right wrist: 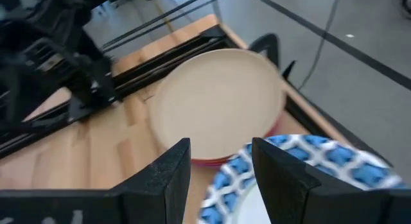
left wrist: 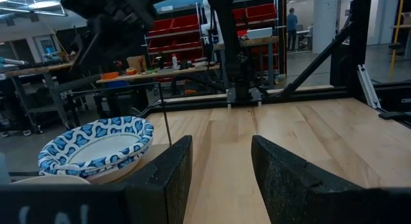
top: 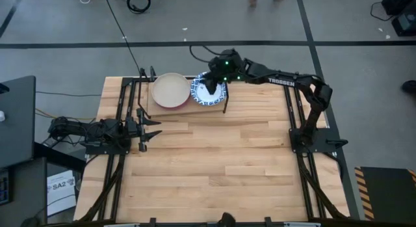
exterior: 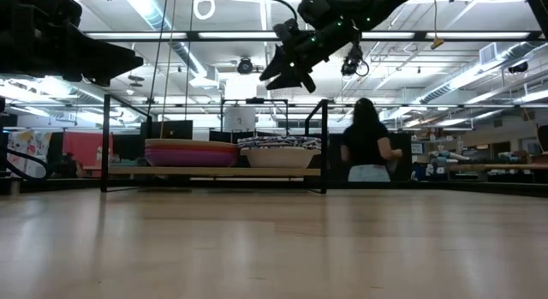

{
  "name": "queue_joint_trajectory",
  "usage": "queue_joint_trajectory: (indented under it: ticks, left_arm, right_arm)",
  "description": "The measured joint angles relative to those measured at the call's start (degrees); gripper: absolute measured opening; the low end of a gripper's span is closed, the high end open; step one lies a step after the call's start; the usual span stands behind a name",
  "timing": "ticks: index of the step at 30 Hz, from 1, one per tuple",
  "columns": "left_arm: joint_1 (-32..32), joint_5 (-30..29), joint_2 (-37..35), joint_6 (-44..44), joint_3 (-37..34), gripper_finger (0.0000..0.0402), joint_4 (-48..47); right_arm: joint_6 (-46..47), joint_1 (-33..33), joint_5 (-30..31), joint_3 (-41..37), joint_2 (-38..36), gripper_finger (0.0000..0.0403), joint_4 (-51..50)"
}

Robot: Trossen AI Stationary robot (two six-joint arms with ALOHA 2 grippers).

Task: Place and stack plates onto a shelf
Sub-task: Return to Home Position

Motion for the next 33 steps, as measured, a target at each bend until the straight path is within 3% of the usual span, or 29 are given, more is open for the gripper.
queue_joint_trajectory:
  ticks: [13,19,28,33]
  left_arm:
    - [0.01,0.00,-0.01,-2.15,0.01,0.0167,-0.02]
    - [0.00,0.00,-0.02,-2.43,0.01,0.0167,-0.04]
    - [0.00,0.00,-0.02,-2.43,0.01,0.0167,-0.04]
    - [0.00,0.00,0.00,-2.52,0.01,0.0167,-0.06]
  right_arm:
    - [-0.34,8.86,1.44,0.00,0.00,0.0143,-0.02]
    - [-0.53,11.60,1.86,0.00,0.00,0.0104,0.02]
    - [-1.95,13.87,1.96,0.00,0.00,0.0011,2.95]
    - [-1.34,15.10,-0.42,0.00,-0.01,0.0018,3.00]
